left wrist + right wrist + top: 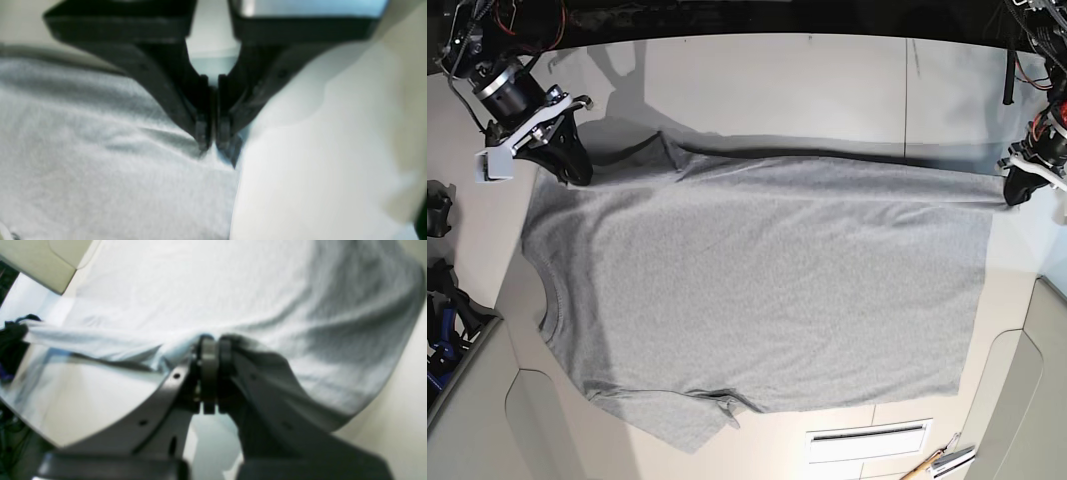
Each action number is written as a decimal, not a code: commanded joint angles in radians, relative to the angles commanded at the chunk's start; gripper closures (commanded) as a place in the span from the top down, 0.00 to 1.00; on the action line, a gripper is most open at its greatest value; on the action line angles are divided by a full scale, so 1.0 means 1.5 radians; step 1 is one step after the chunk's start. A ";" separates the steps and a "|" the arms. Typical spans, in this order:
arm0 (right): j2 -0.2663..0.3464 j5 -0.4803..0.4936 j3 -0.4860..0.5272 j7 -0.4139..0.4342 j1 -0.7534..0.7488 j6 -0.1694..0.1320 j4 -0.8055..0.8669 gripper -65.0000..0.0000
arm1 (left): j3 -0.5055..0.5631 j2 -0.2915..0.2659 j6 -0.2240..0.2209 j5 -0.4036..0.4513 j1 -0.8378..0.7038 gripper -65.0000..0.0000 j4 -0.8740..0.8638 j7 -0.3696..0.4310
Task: Fold the T-shirt properly
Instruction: 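Lift the shoulder edge with both grippers and pull it toward the hem, then lay the folded edge down and open both grippers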
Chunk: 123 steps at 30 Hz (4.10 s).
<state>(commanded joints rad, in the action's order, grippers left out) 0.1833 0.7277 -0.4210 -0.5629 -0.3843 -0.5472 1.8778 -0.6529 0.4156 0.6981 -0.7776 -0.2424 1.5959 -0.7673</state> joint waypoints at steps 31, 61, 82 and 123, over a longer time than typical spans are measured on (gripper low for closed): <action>0.032 -0.175 0.123 0.057 0.438 -0.006 -0.489 0.00 | 0.099 0.000 0.000 0.175 0.272 0.24 -0.310 0.120; 0.043 -0.088 -0.139 -0.016 0.291 0.003 -0.429 0.69 | 0.010 -0.012 0.000 -0.062 0.178 0.68 -0.305 -0.027; 0.005 -0.043 -0.044 0.019 0.297 -0.023 -0.459 0.00 | 0.040 -0.045 0.000 -0.005 0.184 0.00 -0.304 0.004; 0.083 0.130 -0.195 -0.144 -0.132 -0.025 -0.124 0.00 | 0.002 -0.006 0.000 -0.130 -0.248 0.00 0.132 -0.170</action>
<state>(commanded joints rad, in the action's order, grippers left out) 0.3084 0.9226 -0.7128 -0.7788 -0.5819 -0.5842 1.6913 -0.6495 0.4068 0.6981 -0.9730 -0.6151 1.7935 -1.0218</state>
